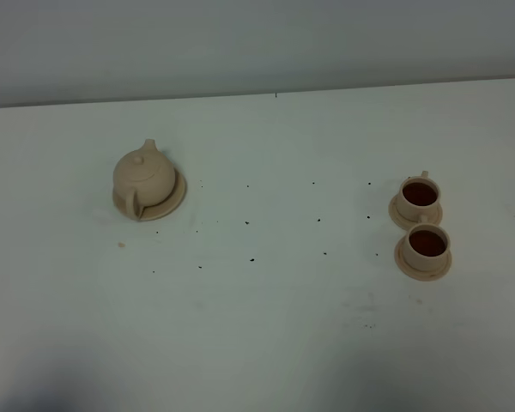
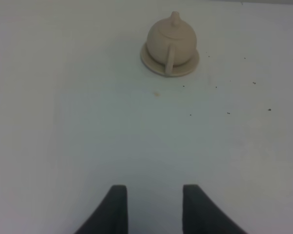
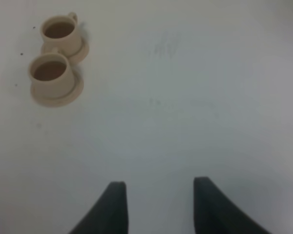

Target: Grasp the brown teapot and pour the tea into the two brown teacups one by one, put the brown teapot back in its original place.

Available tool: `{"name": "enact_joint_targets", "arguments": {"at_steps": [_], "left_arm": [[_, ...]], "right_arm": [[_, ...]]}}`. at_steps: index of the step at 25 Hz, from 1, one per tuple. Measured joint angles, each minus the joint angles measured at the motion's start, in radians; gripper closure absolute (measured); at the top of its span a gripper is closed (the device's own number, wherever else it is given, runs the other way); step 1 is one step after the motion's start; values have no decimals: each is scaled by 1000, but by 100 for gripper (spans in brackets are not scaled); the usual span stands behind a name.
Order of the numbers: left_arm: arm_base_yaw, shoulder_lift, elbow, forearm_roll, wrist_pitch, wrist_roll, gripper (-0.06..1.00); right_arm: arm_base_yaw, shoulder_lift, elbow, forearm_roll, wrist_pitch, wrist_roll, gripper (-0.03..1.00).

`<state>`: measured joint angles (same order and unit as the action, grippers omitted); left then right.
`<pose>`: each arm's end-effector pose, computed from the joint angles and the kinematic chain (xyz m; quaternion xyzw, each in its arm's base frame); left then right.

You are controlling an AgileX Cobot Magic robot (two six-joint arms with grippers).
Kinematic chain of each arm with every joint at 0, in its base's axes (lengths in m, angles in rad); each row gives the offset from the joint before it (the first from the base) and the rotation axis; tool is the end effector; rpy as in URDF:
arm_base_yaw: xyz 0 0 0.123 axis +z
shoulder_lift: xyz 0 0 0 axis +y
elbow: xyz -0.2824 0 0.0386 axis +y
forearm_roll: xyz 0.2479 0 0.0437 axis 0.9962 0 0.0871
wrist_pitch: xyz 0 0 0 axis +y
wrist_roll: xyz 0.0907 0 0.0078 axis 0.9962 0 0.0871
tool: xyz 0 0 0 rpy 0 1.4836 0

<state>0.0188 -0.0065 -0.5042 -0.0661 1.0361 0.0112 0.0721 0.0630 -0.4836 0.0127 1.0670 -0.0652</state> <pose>-0.0054 -0.0053 0.2805 -0.0022 0.8434 -0.0250 0.5367 0.0060 0.0015 0.2720 -0.0600 0.8727 0.0080 0.4845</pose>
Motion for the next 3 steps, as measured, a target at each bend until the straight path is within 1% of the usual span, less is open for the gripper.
{"name": "enact_joint_targets", "arguments": {"at_steps": [3], "left_arm": [[0,0,0,0,0,0,65]], "right_arm": [[0,0,0,0,0,0,64]]}}
